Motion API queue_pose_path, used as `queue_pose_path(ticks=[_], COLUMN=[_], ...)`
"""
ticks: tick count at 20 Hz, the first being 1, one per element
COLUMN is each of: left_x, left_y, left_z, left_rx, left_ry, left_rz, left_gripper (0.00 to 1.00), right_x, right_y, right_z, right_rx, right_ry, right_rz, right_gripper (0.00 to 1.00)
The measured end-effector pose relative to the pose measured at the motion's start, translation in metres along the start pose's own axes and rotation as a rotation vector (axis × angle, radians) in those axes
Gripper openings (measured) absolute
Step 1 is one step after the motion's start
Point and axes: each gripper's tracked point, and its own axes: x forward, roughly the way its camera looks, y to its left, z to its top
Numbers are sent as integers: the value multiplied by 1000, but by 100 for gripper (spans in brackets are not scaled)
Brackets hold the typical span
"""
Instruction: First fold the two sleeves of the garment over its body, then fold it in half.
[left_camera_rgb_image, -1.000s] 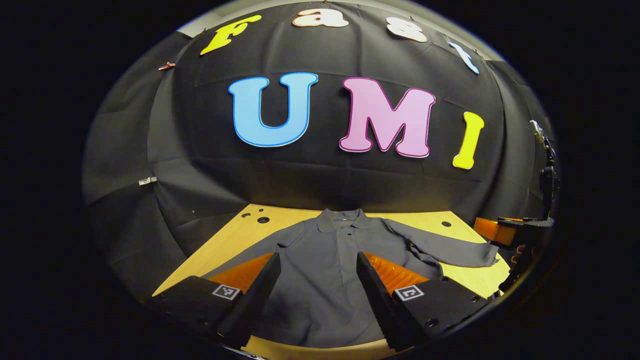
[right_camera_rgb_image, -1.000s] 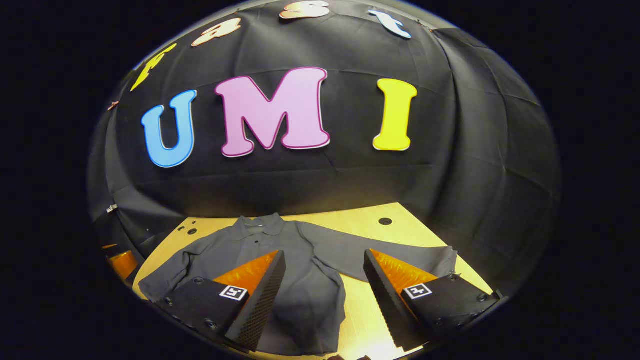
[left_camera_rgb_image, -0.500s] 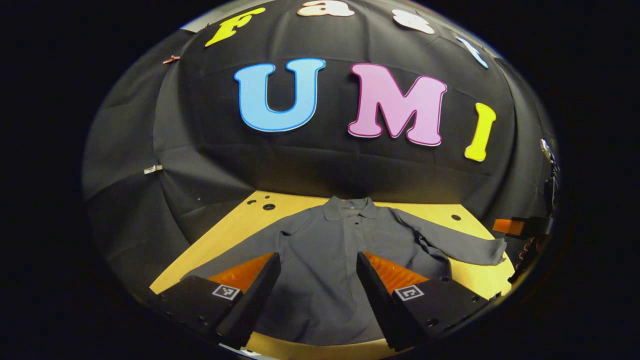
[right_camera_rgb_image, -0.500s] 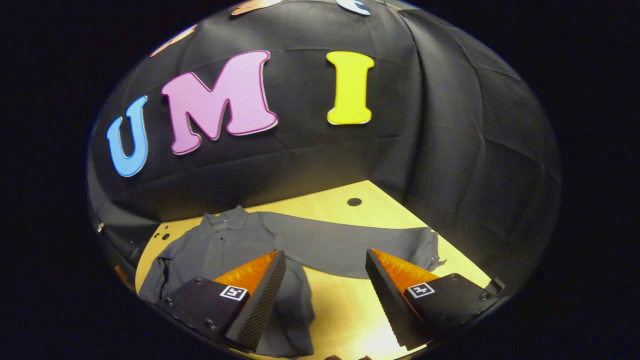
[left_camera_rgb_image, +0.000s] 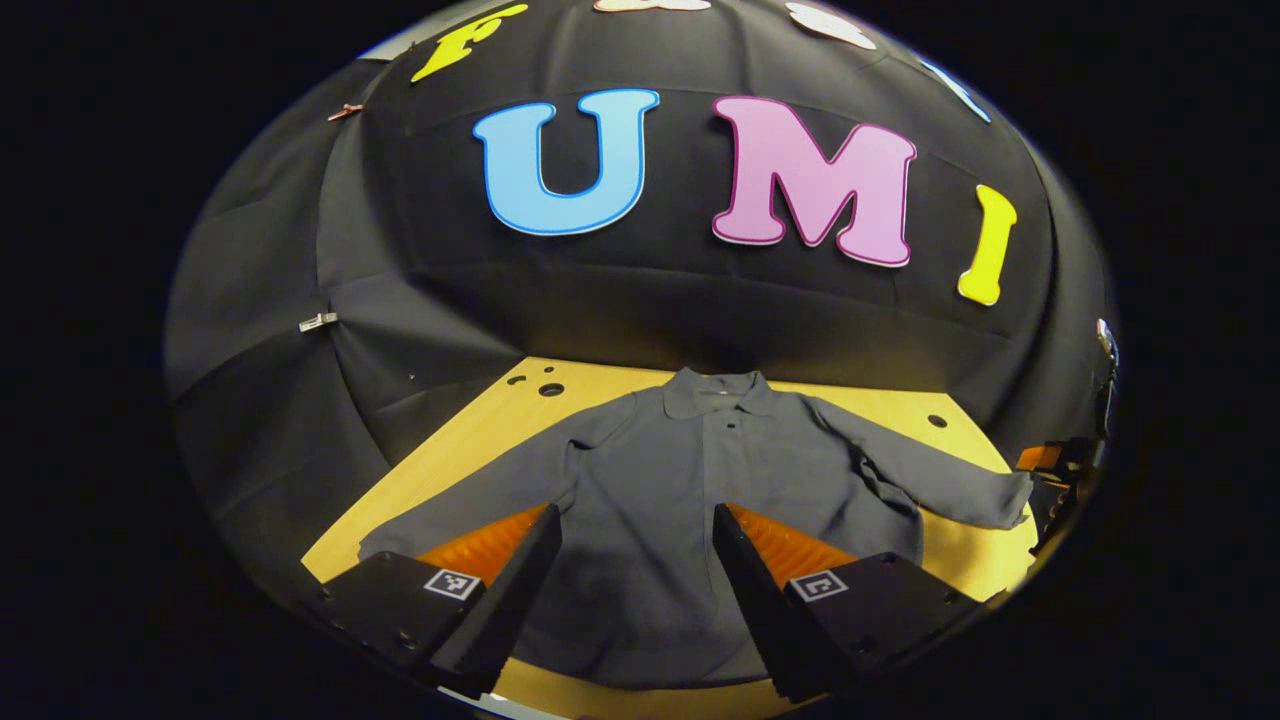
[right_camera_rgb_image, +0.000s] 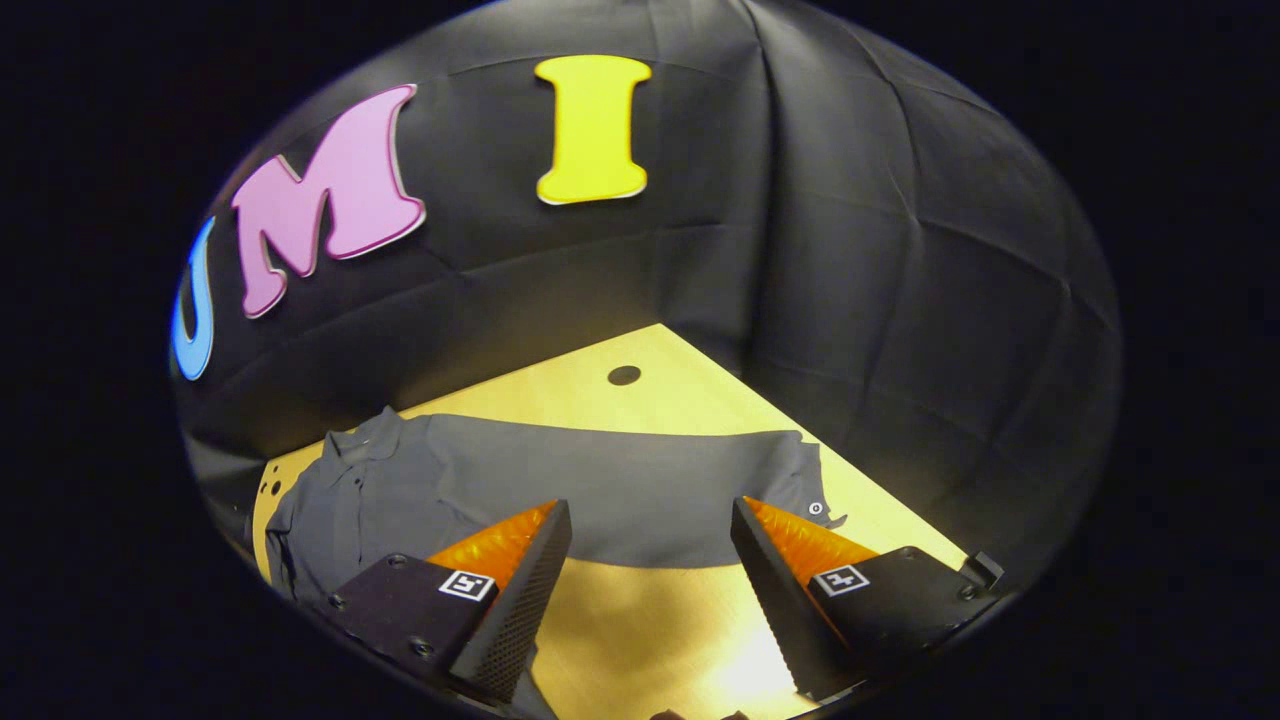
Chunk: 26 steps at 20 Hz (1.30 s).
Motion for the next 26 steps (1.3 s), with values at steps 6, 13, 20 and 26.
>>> queue_pose_path(ticks=[6,13,20,26], left_x=[8,11,11,12], left_y=[-30,-43,-53,-65], left_z=[1,-7,-17,-13], left_rx=[24,45,75,125], left_ry=[5,40,77,81], left_rz=[-24,-30,-36,-59], left_gripper=[96,95,96,96], right_x=[35,69,108,129], right_y=[-57,-105,-114,-127], right_z=[-20,-42,-48,-63], right_rx=[24,52,69,73], right_ry=[69,138,185,239], right_rz=[-105,-175,-173,-228], right_gripper=[99,99,99,99])
